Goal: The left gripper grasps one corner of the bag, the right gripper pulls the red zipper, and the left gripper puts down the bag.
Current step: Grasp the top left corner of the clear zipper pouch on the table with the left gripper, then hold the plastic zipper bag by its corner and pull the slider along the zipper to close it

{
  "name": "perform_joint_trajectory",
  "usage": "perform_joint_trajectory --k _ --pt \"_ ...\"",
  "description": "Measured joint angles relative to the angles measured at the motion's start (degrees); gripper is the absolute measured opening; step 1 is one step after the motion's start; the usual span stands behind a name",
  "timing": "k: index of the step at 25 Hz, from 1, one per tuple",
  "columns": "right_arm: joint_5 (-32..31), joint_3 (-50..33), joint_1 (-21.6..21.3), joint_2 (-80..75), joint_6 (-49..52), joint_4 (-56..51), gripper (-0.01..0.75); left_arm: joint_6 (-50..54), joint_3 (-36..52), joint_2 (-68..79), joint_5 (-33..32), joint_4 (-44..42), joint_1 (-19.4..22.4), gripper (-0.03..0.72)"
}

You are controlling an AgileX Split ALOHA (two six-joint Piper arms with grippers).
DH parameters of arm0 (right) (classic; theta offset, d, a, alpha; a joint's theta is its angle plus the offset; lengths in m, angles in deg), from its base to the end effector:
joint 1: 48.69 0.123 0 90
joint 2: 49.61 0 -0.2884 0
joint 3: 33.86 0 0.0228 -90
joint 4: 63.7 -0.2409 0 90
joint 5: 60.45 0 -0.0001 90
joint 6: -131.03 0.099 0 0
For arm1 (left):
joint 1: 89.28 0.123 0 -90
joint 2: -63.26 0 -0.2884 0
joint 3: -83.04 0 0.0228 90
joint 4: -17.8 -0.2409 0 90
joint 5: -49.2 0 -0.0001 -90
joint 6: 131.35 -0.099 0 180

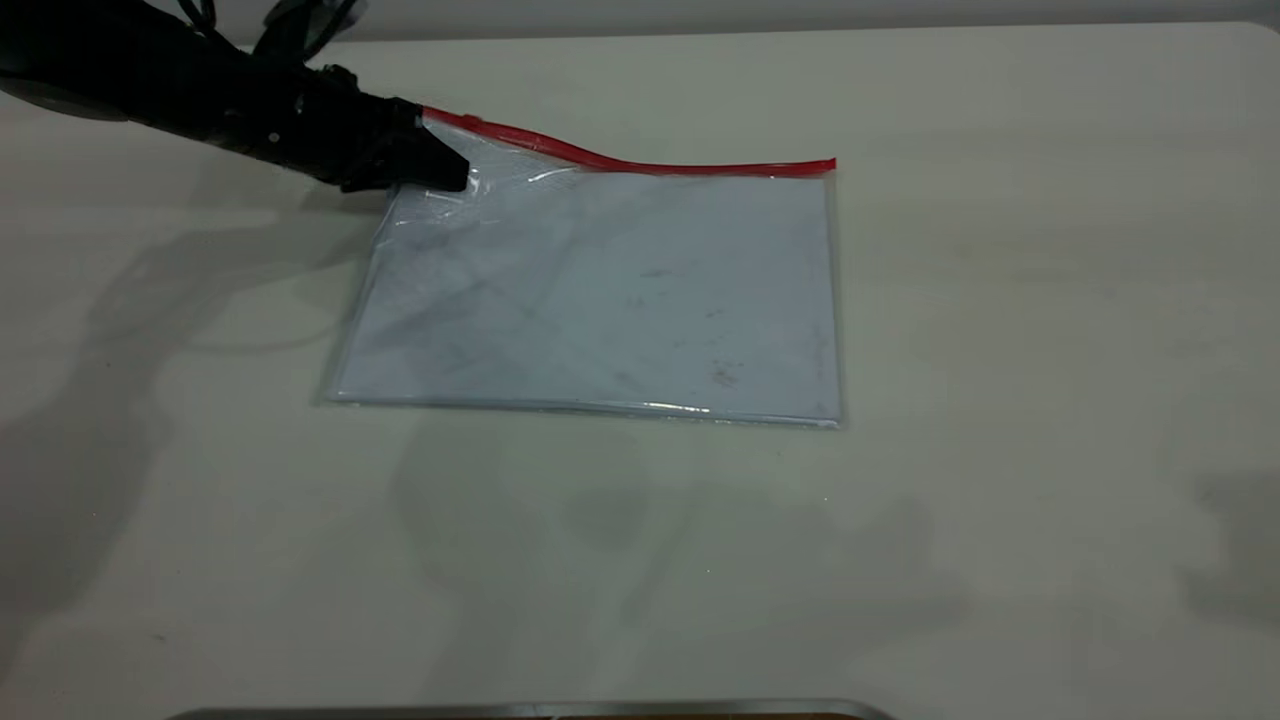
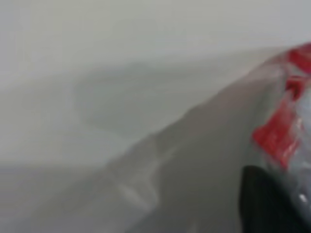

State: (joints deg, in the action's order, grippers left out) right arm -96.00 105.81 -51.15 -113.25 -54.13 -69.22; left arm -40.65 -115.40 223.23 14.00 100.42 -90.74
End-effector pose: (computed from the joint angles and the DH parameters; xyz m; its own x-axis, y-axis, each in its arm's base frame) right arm 0.1756 -0.0020 0.2703 -0.7585 0.0210 -0.6513 -0.0023 0.9994 0.0349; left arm 0.4816 -0.0690 -0.0205 -0.7785 0.1384 -0.6122 0.4518 0.8006 -0.3935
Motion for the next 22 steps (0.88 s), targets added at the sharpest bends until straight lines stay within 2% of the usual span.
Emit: perform_joint_trajectory --k 1,4,9,14,19,22 --pt "0.46 0.0 0.0 0.0 -0.83 -0.21 0.511 -2.98 0.0 0.0 -0.78 0.0 0.0 0.061" --pt "2.5 0.04 0.19 -1.1 -4.77 -2.11 0.511 -12.47 -0.72 -0.18 -4.96 -0.06 0.0 0.053" --pt "7.79 0.37 2.29 -9.07 -14.94 -8.07 0.511 -27.04 -4.41 -0.7 -17.97 -1.04 -0.11 0.051" --pt "12.07 3.97 5.45 -21.19 -25.16 -13.52 0.511 -29.21 -9.08 -1.13 -24.73 -5.22 -1.4 0.051" --pt "13.69 11.81 10.13 -33.92 -34.67 -17.75 0.511 -31.05 -12.55 -1.51 -26.33 -14.84 -4.15 0.051" --pt "13.87 16.47 12.8 -40.46 -38.86 -20.66 0.511 -31.45 -12.86 -1.51 -26.34 -17.23 -5.99 0.051"
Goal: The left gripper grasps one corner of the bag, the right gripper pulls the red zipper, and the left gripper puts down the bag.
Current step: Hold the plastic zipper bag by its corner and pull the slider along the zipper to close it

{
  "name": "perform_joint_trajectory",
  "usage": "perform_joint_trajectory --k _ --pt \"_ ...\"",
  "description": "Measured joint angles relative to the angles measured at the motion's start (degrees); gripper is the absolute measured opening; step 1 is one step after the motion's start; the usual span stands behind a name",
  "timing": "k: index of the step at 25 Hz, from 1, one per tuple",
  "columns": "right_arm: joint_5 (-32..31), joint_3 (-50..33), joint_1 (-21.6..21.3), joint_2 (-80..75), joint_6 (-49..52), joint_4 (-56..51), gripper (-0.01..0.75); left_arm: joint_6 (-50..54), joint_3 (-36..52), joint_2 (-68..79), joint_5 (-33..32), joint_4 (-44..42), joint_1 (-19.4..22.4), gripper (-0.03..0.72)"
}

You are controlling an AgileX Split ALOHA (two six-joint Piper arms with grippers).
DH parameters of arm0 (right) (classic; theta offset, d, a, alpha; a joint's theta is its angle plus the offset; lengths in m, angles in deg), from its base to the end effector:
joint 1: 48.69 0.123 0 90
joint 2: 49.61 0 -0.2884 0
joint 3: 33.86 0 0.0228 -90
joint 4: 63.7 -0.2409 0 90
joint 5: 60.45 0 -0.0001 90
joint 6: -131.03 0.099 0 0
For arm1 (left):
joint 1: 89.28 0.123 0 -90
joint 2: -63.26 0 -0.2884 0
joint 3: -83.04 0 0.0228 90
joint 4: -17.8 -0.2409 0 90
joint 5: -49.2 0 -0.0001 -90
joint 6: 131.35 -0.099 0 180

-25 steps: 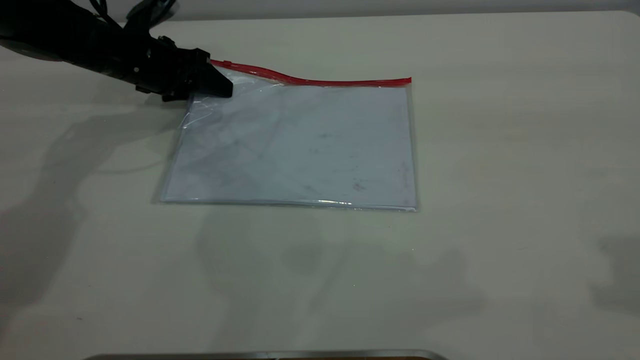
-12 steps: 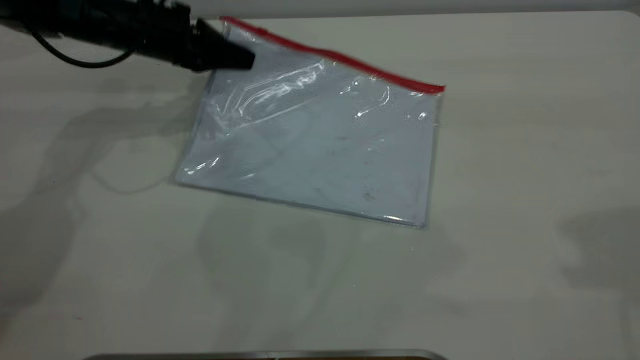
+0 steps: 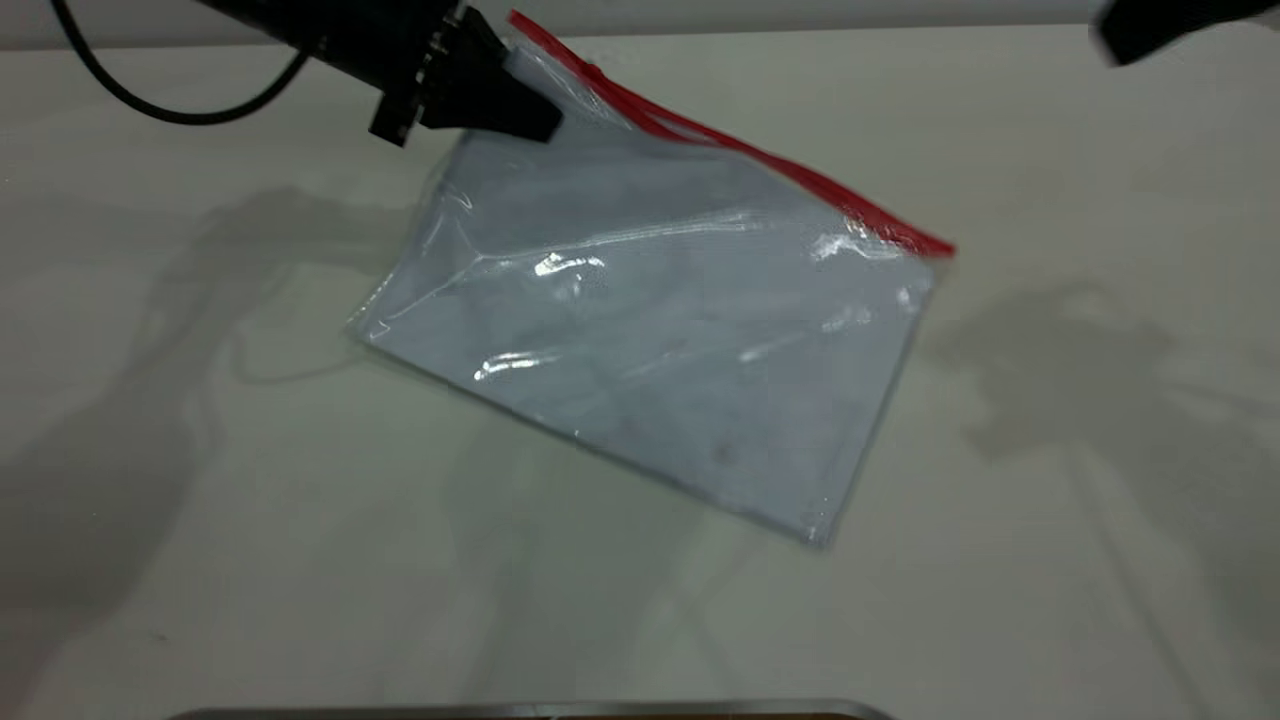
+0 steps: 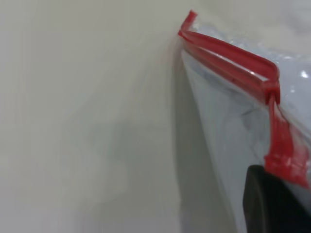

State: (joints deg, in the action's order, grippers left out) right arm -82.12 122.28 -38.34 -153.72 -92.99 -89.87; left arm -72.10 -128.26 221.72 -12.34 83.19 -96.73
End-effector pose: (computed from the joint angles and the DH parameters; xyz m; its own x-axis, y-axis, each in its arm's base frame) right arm 0.3183 0.0746 0.1899 -0.6953 -0.4614 -0.5511 -0.5250 0.8497 -0.0490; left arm 0.4752 -0.1420 0.0442 0.0231 0.5813 -0.8133 0.9983 0.0302 0.0500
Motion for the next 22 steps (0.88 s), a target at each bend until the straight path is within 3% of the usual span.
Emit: perform_joint_trajectory --k 15,22 --pt "-0.9 17.61 11.55 -22.01 -18.36 -11.27 0.511 -0.14 -0.17 0.0 4.93 -4.23 -5.36 0.051" --pt "-0.84 21.11 13.18 -25.6 -31.06 -22.24 0.511 -0.19 -0.17 0.0 5.11 -4.35 -6.48 0.051"
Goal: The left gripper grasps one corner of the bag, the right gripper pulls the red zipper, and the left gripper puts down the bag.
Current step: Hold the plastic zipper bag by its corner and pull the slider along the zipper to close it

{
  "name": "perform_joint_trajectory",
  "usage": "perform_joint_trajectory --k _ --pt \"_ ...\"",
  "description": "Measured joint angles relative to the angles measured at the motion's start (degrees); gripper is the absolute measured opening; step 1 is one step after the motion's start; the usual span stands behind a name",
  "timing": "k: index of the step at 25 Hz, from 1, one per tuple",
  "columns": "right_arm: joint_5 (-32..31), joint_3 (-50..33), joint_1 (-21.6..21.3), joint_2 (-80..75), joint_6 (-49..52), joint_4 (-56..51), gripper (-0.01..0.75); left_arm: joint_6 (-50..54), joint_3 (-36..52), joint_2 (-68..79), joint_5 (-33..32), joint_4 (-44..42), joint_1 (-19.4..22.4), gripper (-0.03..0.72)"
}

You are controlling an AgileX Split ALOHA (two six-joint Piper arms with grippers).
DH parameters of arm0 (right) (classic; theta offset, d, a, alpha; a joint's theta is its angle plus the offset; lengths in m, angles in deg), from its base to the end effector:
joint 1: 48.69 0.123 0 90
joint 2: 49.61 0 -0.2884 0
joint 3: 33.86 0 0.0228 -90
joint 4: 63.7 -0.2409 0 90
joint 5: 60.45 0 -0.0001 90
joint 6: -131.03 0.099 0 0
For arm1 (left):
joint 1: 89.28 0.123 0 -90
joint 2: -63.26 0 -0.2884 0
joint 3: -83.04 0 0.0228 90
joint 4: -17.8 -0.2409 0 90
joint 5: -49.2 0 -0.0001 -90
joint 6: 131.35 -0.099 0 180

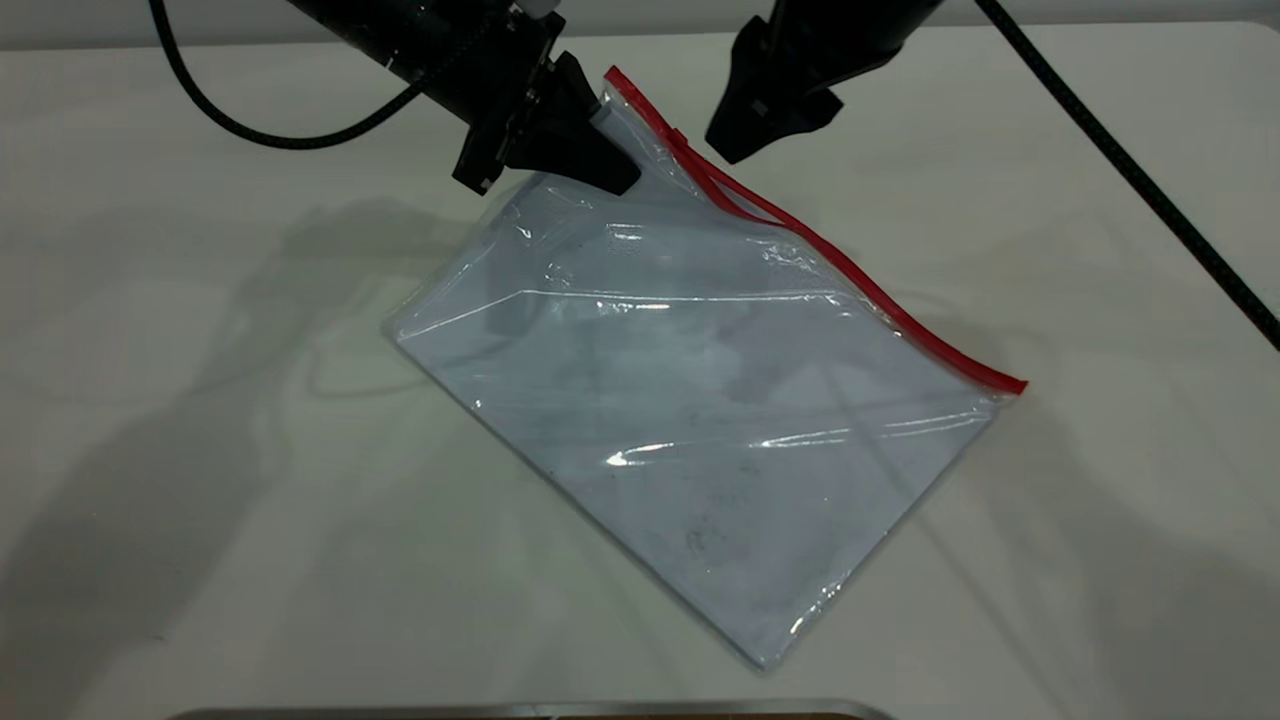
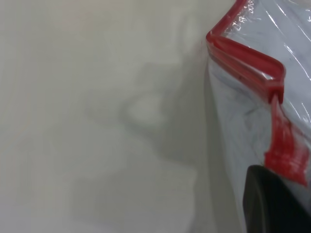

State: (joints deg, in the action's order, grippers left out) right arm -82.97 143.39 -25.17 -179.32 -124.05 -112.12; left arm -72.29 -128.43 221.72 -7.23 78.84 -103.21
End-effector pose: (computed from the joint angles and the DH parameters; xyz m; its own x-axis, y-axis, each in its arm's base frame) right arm 0.3809 0.1968 0.1187 -0.4269 -0.6912 -0.5831 -0.8325 0.5522 -0.0451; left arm 0.4621 -0.1890 0.0373 0.1341 0.6509 -0.7472 0.9908 -0.0747 0.1128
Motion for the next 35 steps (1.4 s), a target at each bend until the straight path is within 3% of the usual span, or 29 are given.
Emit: perform_joint_trajectory --k 12,22,25,33,35 --pt "0.4 0.0 0.0 -4.72 -27.71 -29.11 0.511 0.02 0.0 0.0 -0.92 1.52 -0.04 0.051" --pt "0.81 0.04 0.0 -6.07 -35.07 -38.47 0.484 0.02 0.0 0.0 -1.34 1.91 -0.04 0.051" --pt "0.85 0.04 0.0 -6.12 -35.07 -38.97 0.404 0.02 0.0 0.0 -1.39 2.01 -0.04 0.051" --pt "0.85 0.04 0.0 -6.12 -35.11 -39.03 0.082 -0.11 0.0 0.0 -1.91 3.83 -0.04 0.051" --pt "0.92 0.04 -0.05 -6.12 -35.11 -38.86 0.035 -0.25 0.0 0.0 -1.91 3.83 -0.04 0.051"
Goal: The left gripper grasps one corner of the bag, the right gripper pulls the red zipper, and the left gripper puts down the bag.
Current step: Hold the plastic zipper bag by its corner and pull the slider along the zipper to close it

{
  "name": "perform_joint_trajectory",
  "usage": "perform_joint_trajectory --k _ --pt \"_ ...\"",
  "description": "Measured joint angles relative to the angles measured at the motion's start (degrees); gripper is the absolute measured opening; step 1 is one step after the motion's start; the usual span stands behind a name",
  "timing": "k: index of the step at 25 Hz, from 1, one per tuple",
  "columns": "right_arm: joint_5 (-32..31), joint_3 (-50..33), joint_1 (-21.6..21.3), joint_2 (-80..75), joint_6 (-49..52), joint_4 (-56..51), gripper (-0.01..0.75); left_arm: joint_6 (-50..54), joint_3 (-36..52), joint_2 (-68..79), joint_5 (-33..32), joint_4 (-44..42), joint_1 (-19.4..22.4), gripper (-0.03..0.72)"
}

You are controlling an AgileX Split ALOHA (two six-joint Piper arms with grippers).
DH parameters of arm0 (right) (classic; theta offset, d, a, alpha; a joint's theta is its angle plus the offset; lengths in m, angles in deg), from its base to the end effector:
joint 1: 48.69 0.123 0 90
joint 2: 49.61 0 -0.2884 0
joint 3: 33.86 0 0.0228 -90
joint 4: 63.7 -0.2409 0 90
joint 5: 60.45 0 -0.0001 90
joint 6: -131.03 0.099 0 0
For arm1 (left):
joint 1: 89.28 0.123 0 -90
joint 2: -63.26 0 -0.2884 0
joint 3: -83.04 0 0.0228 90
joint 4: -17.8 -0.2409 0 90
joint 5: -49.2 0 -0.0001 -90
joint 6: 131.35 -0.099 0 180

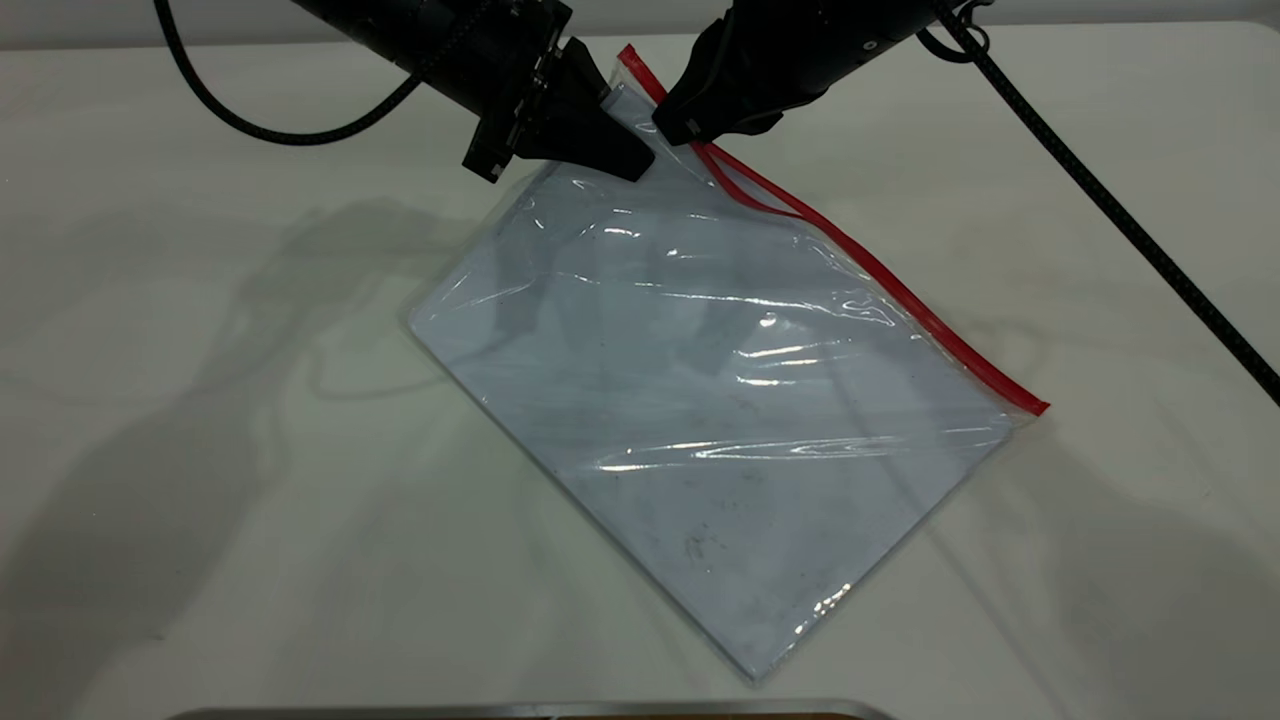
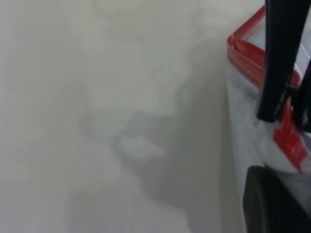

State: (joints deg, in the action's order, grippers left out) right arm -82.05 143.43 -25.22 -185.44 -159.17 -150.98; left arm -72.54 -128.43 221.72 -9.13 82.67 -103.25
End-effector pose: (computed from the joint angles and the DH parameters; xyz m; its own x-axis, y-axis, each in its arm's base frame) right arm 0.3919 0.2099 0.0884 -0.4113 -0.5767 -0.7058 -0.8160 0.5781 0.0031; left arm 0.4613 -0.1934 0.0423 0.1040 0.6022 -0.7916 0.9945 -0.0550 0.0888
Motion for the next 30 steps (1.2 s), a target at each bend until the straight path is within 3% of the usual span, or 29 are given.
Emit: perform_joint_trajectory --k 5,8,15,26,30 --pt "0.65 0.0 -0.46 0.0 0.94 0.24 0.032 0.31 0.0 0.0 0.17 0.15 0.0 0.051" --pt "-2.1 0.18 -2.01 0.0 6.24 3.2 0.032 2.27 -0.5 0.0 -0.05 0.35 0.0 0.051" --pt "-10.7 0.96 -6.51 0.26 20.66 16.15 0.032 6.35 -3.83 0.23 -2.39 -0.16 -0.91 0.051" --pt "-15.67 1.11 -10.54 0.36 29.07 28.57 0.038 11.11 -6.46 0.3 -3.6 -0.42 -1.3 0.051" --pt "-16.13 1.11 -11.96 0.36 32.56 38.01 0.043 15.05 -6.46 0.3 -3.28 0.16 -0.3 0.051"
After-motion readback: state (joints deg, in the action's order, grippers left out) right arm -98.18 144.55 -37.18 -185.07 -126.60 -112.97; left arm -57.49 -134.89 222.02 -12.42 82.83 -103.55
